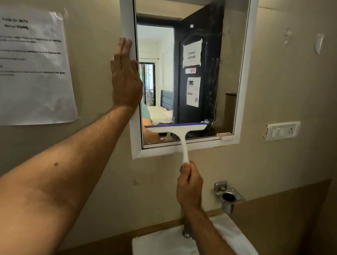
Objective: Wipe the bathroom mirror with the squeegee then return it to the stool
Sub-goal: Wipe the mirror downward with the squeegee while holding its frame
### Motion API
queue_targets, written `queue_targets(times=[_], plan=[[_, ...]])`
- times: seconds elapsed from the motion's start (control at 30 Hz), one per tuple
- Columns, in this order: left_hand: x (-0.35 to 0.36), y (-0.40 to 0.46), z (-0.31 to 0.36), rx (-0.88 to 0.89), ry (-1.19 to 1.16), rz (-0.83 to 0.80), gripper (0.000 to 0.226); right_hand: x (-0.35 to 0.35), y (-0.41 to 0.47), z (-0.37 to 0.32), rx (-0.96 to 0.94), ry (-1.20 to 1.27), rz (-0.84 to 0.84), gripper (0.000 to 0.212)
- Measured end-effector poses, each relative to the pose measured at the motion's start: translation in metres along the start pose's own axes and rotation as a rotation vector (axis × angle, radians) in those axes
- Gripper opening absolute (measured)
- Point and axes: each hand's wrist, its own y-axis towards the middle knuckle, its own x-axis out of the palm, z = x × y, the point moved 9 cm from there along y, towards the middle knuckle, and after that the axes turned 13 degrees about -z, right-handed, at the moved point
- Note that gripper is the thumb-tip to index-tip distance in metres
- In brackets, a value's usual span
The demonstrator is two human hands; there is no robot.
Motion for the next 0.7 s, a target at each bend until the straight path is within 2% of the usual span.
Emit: queue_targets(times=[0.27, 0.57, 0.7], plan=[[-0.001, -0.002, 0.006, -0.008, 0.010, 0.001, 0.044, -0.011, 0.049, -0.050, -0.063, 0.010, 0.030, 0.033], [-0.001, -0.008, 0.007, -0.007, 0.018, -0.034, 0.050, 0.001, -0.009, 0.006, 0.005, -0.068, -0.035, 0.025], [0.000, -0.008, 0.007, -0.008, 0.028, -0.030, 0.048, -0.002, 0.002, -0.004, -0.005, -0.051, -0.025, 0.028]])
